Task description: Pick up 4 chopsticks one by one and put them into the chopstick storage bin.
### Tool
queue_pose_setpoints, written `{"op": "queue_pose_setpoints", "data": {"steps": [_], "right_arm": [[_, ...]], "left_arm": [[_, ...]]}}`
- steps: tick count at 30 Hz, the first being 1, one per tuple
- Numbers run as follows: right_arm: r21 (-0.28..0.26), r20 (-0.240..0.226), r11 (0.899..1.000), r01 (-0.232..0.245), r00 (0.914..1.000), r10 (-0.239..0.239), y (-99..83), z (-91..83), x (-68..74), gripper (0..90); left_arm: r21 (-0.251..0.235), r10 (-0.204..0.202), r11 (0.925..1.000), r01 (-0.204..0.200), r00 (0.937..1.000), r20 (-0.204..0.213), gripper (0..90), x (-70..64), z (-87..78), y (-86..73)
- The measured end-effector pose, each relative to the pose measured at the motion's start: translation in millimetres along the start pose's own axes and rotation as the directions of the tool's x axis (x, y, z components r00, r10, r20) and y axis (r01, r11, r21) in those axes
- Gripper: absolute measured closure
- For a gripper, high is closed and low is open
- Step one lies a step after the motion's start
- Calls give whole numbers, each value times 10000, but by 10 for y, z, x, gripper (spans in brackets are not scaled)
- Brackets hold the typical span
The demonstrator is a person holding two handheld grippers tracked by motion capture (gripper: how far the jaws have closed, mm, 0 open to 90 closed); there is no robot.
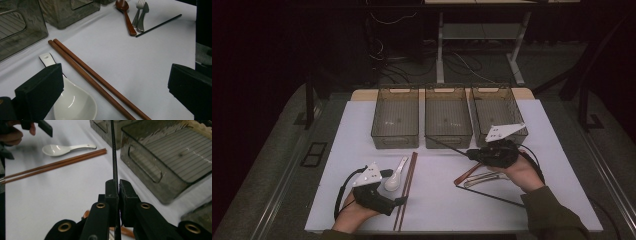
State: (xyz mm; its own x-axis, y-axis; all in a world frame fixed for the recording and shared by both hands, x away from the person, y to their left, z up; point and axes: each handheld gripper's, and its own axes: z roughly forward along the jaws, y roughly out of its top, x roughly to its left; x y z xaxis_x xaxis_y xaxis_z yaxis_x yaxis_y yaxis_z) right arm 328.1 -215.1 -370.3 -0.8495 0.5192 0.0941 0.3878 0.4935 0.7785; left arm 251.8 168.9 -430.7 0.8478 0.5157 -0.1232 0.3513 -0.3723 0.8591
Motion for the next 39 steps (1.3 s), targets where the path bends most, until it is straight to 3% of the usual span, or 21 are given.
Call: {"op": "queue_pose_setpoints", "data": {"steps": [25,39], "right_arm": [[-257,564,9990,-375,9977,389,732,415,-40,852],[-81,950,9986,-522,9941,527,1120,787,-98,852]], "left_arm": [[81,52,10000,-53,10000,83,0,-11,13,1],[31,56,10000,-57,9999,127,0,-17,19,4]]}}
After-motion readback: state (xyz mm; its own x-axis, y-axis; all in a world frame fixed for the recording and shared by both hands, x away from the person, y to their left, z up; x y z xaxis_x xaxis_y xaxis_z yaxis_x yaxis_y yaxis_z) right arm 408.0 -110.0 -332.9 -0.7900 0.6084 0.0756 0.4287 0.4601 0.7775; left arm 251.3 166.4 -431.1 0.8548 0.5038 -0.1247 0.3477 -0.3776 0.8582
